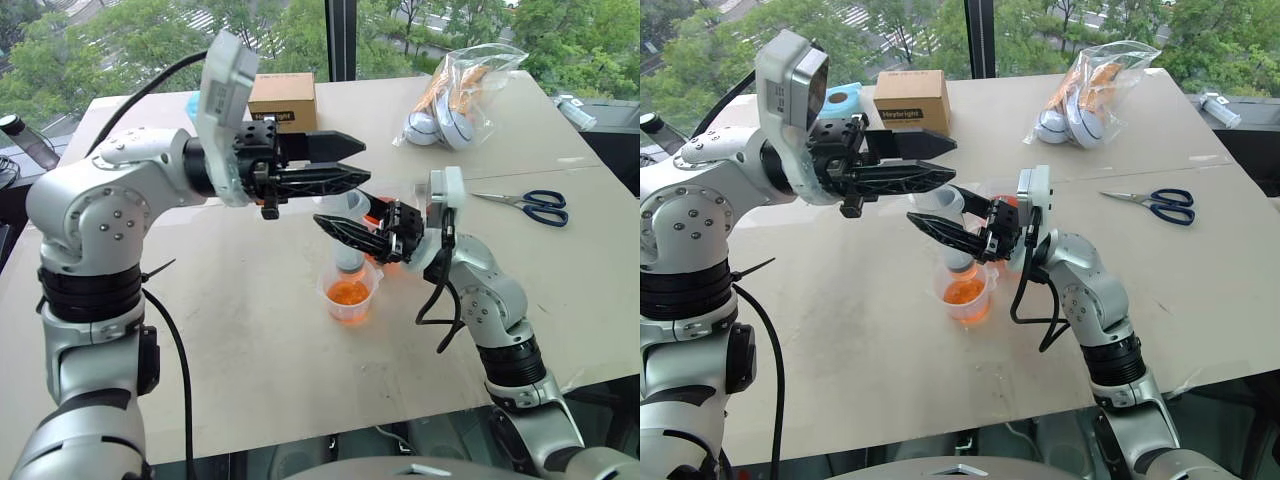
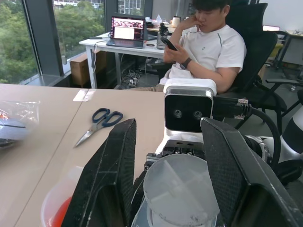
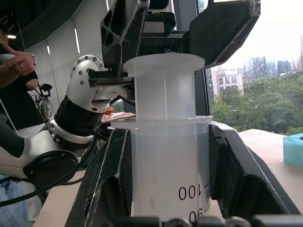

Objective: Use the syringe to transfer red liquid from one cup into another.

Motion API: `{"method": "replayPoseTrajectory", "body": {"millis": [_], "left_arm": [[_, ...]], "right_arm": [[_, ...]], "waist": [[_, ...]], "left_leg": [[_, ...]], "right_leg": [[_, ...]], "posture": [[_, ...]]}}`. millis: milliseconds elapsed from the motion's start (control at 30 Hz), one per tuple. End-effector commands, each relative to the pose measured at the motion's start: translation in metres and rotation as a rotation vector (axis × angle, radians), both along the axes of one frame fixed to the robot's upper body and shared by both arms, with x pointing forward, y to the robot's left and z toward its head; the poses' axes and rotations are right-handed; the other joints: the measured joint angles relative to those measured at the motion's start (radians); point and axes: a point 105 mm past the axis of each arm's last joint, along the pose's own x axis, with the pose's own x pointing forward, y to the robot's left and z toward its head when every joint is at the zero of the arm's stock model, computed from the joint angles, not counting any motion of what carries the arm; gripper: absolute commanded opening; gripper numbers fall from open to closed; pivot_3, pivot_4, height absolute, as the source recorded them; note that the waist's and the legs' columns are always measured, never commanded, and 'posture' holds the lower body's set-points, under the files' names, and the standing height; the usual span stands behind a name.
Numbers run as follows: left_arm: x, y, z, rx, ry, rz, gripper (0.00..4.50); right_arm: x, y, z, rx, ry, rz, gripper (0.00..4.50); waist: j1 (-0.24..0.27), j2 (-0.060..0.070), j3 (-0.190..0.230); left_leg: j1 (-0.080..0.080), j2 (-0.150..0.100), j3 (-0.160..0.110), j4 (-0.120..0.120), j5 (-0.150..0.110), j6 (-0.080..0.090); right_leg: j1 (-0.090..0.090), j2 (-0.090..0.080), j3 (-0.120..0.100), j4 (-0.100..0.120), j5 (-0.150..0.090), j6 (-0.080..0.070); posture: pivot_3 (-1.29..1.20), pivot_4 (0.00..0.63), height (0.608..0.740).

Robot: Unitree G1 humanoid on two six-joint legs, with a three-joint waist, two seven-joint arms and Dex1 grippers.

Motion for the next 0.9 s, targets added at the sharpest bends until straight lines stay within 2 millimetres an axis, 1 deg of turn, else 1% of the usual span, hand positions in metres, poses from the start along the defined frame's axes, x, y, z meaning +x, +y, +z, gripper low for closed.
{"method": "replayPoseTrajectory", "body": {"millis": [33, 367, 500, 900], "left_arm": [[-0.009, -0.001, 0.001, 0.013, 0.005, -0.043, 2.16], [-0.010, 0.003, 0.000, 0.031, 0.009, -0.040, 2.16], [-0.009, 0.004, -0.007, 0.072, 0.013, -0.031, 2.16], [-0.008, 0.002, -0.016, 0.104, 0.022, -0.037, 2.16]], "right_arm": [[-0.009, -0.003, 0.018, 0.067, -0.074, 0.006, 1.59], [-0.007, -0.004, 0.019, 0.067, -0.078, -0.003, 1.59], [-0.006, -0.003, 0.020, 0.070, -0.081, -0.004, 1.59], [-0.005, -0.002, 0.022, 0.074, -0.089, -0.005, 1.59]], "waist": [[0.000, 0.000, 0.000], [0.000, 0.000, 0.000], [0.000, 0.000, 0.000], [0.000, 0.000, 0.000]], "left_leg": [[0.000, 0.000, 0.000, 0.000, 0.000, 0.000], [0.000, 0.000, 0.000, 0.000, 0.000, 0.000], [0.000, 0.000, 0.000, 0.000, 0.000, 0.000], [0.000, 0.000, 0.000, 0.000, 0.000, 0.000]], "right_leg": [[0.000, 0.000, 0.000, 0.000, 0.000, 0.000], [0.000, 0.000, 0.000, 0.000, 0.000, 0.000], [0.000, 0.000, 0.000, 0.000, 0.000, 0.000], [0.000, 0.000, 0.000, 0.000, 0.000, 0.000]], "posture": [[0.00, 0.150, 0.740], [0.00, 0.150, 0.740], [0.00, 0.150, 0.740], [0.00, 0.150, 0.740]]}}
